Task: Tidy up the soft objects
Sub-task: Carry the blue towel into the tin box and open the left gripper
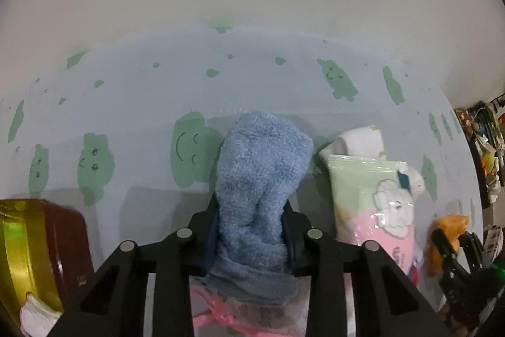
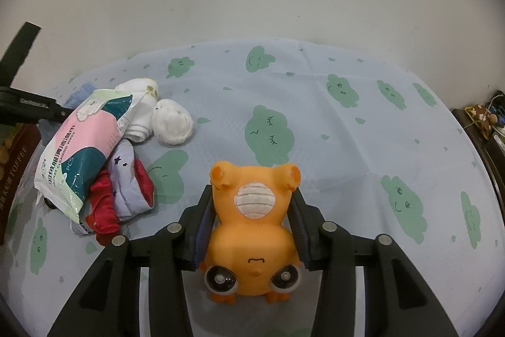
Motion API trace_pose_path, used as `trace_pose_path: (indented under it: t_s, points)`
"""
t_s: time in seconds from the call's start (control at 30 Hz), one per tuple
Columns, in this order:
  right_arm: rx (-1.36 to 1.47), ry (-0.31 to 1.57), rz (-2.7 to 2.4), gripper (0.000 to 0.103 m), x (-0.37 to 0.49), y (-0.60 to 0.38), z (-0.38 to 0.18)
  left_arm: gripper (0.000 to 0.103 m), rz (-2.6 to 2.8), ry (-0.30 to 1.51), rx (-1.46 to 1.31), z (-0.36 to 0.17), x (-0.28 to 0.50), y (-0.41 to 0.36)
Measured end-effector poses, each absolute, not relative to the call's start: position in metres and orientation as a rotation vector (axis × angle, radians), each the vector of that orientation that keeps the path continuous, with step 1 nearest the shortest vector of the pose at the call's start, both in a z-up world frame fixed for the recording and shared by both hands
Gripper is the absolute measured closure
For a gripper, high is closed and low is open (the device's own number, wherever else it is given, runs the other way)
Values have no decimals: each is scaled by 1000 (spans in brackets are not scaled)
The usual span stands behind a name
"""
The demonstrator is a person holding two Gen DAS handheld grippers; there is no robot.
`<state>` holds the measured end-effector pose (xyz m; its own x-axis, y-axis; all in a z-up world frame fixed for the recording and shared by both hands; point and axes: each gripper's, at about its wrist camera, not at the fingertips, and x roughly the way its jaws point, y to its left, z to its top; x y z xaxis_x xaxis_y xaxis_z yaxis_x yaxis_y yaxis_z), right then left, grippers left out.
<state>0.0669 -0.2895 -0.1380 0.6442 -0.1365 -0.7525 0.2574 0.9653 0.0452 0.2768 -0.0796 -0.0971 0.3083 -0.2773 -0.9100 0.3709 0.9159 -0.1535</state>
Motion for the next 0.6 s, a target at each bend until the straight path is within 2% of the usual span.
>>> trace_pose_path:
  t_s: [0.6]
  points:
    - [134, 850, -231, 61, 67, -287, -138, 70, -365, 1144, 30, -32, 226, -32]
